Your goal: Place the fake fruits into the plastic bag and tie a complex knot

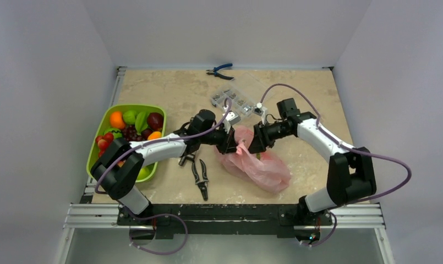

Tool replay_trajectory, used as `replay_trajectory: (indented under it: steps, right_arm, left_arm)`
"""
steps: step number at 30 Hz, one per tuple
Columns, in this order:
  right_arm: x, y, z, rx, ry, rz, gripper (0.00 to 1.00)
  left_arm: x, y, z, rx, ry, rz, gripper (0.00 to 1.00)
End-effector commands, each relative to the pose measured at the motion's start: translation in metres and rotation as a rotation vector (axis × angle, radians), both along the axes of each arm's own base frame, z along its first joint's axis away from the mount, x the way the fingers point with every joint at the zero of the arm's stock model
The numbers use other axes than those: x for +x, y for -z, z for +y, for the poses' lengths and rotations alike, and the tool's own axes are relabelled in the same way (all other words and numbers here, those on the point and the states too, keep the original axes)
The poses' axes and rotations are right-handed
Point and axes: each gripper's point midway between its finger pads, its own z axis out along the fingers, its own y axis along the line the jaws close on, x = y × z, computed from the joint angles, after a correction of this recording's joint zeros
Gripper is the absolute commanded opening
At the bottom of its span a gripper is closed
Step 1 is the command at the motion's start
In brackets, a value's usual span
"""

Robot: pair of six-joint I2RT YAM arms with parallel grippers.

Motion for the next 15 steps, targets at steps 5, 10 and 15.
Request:
replay_trajectory:
  steps: [5,10,15]
  right_arm:
    - [0.012,-0.009,0.054,0.223,0.007,-0.012,0.59]
    - [0.056,-0.039,0.084,0.36,0.084,-0.129,0.63]
    - [0.06,-0.061,0.085,0.403,0.089,-0.172,0.65]
  left_arm:
    - [0.022,-0.037,-0.011,-0.121,0.008,-0.059,0.0]
    - [0.027,-0.047,0.008,-0.138,0.049,-0.038,0.0]
    - [0.0,-0.055,0.022,-0.153,0.149,0.036,0.0]
